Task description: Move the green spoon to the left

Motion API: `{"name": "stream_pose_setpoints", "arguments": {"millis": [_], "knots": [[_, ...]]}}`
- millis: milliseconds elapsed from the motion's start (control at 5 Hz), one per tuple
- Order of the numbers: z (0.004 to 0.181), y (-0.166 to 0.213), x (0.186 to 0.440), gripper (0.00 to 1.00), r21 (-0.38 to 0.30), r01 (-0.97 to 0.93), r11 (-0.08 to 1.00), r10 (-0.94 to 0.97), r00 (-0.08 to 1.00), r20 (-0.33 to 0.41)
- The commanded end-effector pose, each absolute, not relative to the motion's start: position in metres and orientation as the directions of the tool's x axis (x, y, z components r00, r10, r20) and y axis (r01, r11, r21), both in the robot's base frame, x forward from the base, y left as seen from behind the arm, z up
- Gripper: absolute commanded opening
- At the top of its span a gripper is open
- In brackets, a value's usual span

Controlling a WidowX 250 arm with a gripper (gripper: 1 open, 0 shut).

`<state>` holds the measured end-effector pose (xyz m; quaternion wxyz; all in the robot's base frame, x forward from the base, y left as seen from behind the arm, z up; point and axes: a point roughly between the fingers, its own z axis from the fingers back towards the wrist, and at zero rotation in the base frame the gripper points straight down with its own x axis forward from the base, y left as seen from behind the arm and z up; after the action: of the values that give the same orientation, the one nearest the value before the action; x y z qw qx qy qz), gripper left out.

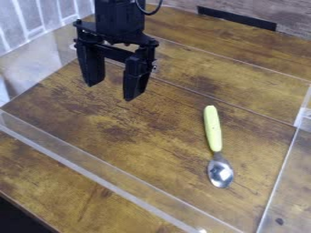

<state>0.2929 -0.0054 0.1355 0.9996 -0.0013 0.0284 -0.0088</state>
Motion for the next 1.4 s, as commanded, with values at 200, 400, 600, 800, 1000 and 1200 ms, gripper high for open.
{"name": "stream_pose_setpoints", "arguments": {"millis": [200,400,600,800,1000,1200], "knots": [[0.099,-0.037,0.290,1.00,-0.001,-0.024,1.000,0.024,0.996,-0.087],[0.083,-0.080,0.305,1.00,-0.006,-0.103,0.995,0.102,0.993,-0.061],[0.089,-0.124,0.313,0.00,-0.006,-0.208,0.978,0.208,0.978,-0.031],[0.095,-0.152,0.320,1.00,-0.016,-0.292,0.956,0.292,0.956,-0.008],[0.100,-0.146,0.330,1.00,-0.018,-0.366,0.930,0.366,0.931,-0.001],[0.101,-0.131,0.339,1.00,-0.010,-0.454,0.891,0.454,0.891,0.000]]}}
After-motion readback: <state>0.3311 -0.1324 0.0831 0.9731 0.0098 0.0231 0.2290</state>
